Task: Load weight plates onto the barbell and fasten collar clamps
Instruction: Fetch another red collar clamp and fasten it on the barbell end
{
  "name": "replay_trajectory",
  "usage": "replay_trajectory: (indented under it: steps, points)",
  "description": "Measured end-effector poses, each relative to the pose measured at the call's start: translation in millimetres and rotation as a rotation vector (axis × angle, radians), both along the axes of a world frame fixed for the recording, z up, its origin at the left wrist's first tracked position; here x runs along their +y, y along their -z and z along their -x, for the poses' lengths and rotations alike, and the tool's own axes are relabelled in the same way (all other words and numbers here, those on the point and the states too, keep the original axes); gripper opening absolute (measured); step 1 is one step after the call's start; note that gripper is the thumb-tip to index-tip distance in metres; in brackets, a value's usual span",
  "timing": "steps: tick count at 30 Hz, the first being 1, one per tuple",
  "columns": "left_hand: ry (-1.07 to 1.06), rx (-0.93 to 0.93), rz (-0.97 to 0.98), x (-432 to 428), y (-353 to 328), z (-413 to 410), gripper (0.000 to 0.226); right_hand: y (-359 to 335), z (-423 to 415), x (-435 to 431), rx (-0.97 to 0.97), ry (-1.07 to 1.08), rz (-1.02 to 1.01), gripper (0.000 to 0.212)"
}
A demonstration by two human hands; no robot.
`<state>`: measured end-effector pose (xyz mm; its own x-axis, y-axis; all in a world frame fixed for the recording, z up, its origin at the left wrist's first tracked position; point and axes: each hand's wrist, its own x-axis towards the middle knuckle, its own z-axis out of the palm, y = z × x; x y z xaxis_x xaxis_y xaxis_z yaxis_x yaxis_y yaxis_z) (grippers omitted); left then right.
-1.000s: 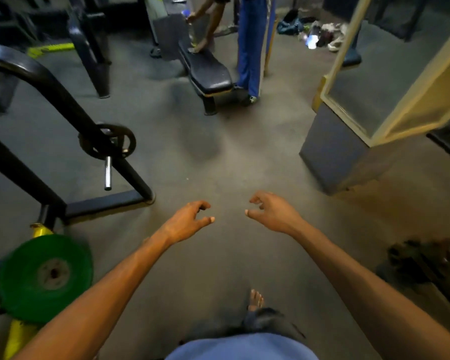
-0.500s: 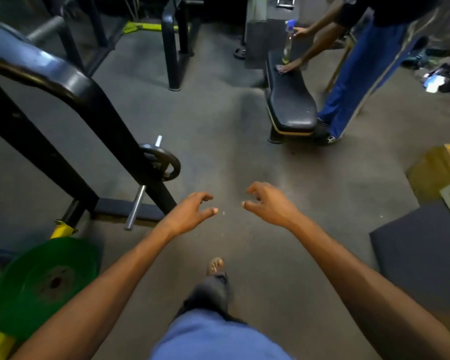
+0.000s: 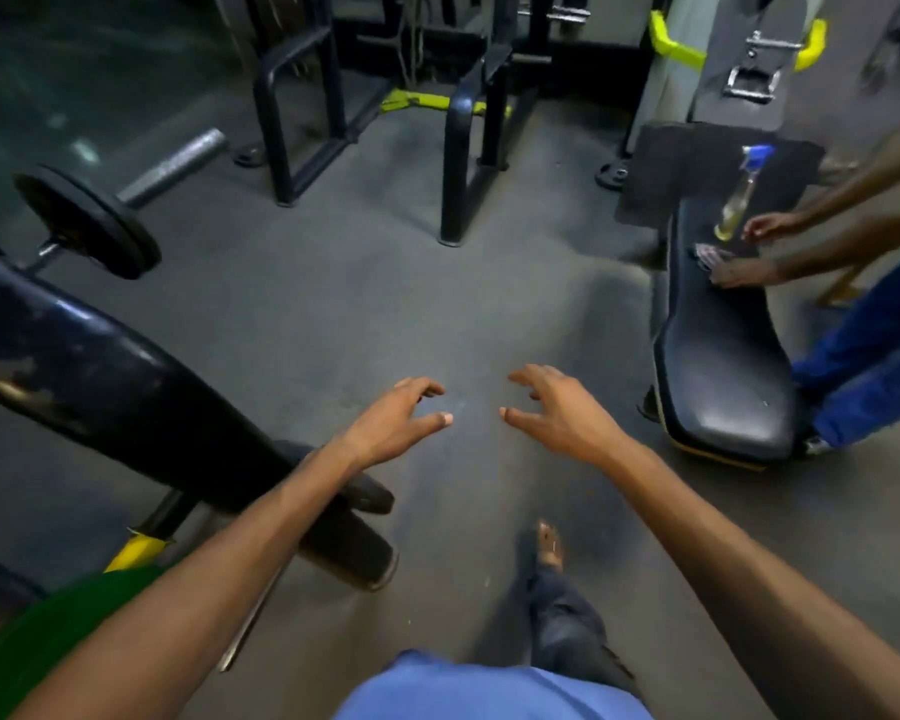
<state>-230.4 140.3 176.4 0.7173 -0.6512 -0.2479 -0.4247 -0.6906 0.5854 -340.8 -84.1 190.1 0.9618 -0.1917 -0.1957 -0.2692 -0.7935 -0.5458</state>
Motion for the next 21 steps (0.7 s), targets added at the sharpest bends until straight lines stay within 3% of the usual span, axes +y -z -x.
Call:
replay_trajectory:
  steps: [9,21]
  points:
    - [-0.359,-0.013,0.054,-67,-25,-146,0.047,-28,-241,-89,0.009,-0.371,0.039,0.059]
    - [-0.804,-0.083,0.053,-30,-24,-336,0.051,-47,-525,-11,-0.072,-0.828,0.024,0.058]
